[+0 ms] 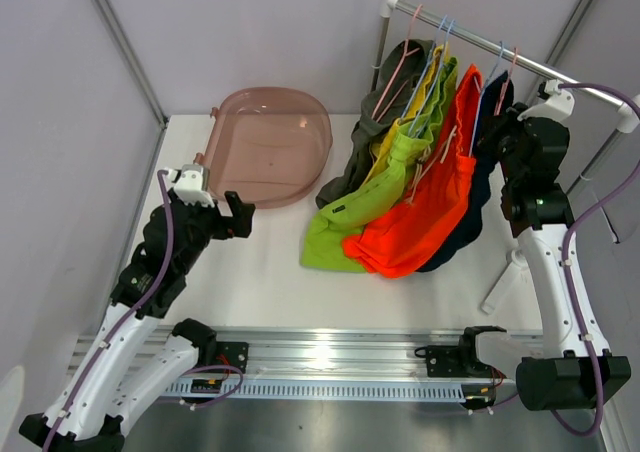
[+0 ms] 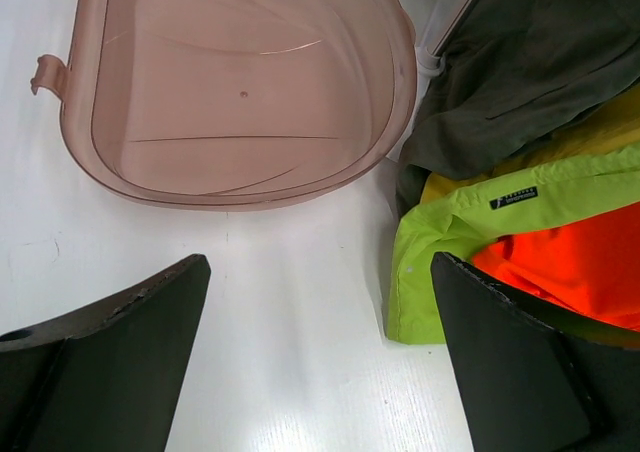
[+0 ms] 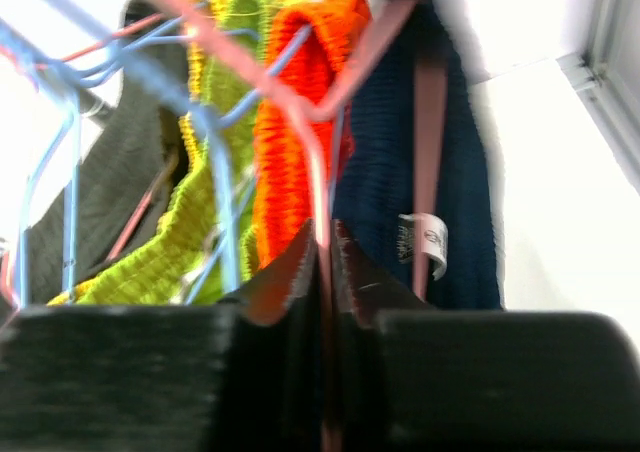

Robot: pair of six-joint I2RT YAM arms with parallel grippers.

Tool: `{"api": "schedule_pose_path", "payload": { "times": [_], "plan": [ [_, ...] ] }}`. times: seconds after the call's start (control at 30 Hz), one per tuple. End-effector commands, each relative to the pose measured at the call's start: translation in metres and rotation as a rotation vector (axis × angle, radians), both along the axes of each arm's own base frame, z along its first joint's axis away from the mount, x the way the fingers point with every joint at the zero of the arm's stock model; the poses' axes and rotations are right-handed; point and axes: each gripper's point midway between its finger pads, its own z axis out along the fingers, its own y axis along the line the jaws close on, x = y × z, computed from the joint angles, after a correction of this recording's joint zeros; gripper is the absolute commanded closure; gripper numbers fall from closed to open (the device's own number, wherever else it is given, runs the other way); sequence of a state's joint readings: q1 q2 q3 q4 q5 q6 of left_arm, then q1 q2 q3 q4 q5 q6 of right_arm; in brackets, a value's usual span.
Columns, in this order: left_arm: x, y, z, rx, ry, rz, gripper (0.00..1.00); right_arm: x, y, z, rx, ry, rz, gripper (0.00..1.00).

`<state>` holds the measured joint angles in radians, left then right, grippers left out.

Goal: Remove the shorts from the hanger

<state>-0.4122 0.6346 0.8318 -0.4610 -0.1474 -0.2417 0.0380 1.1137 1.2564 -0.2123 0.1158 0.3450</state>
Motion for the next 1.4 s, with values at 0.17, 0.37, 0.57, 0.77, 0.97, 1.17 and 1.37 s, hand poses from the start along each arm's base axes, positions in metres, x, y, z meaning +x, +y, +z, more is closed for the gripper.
{"api": "schedule_pose_path", "payload": {
  "times": [0.17,0.37,0.57,0.77,0.97,1.17,1.37],
  "plan": [
    [-0.002,-0.016,0.005,0.010,-0.021,-0.100,0.01,-0.007,0.005,0.035,-0.008,-0.087,0.035,1.00],
    [-0.019,-0.070,0.059,-0.042,-0.094,-0.315,0.01,-0.044,0.008,0.079,-0.055,-0.175,0.027,1.00],
    [-0.059,-0.172,0.127,-0.089,-0.197,-0.642,0.01,-0.089,0.001,0.107,0.008,-0.259,-0.009,1.00],
    [-0.104,-0.294,0.122,-0.074,-0.218,-0.852,0.01,-0.113,-0.006,0.102,0.033,-0.218,-0.040,1.00],
    [-0.133,-0.375,0.105,-0.097,-0.218,-0.949,0.01,-0.145,-0.011,0.106,0.025,-0.196,-0.051,1.00],
    [-0.140,-0.422,0.098,-0.067,-0.225,-0.988,0.01,-0.167,-0.010,0.104,0.022,-0.198,-0.039,1.00],
    [-0.150,-0.441,0.098,-0.092,-0.215,-1.026,0.01,-0.165,-0.005,0.092,0.026,-0.179,-0.014,1.00]
  ]
}}
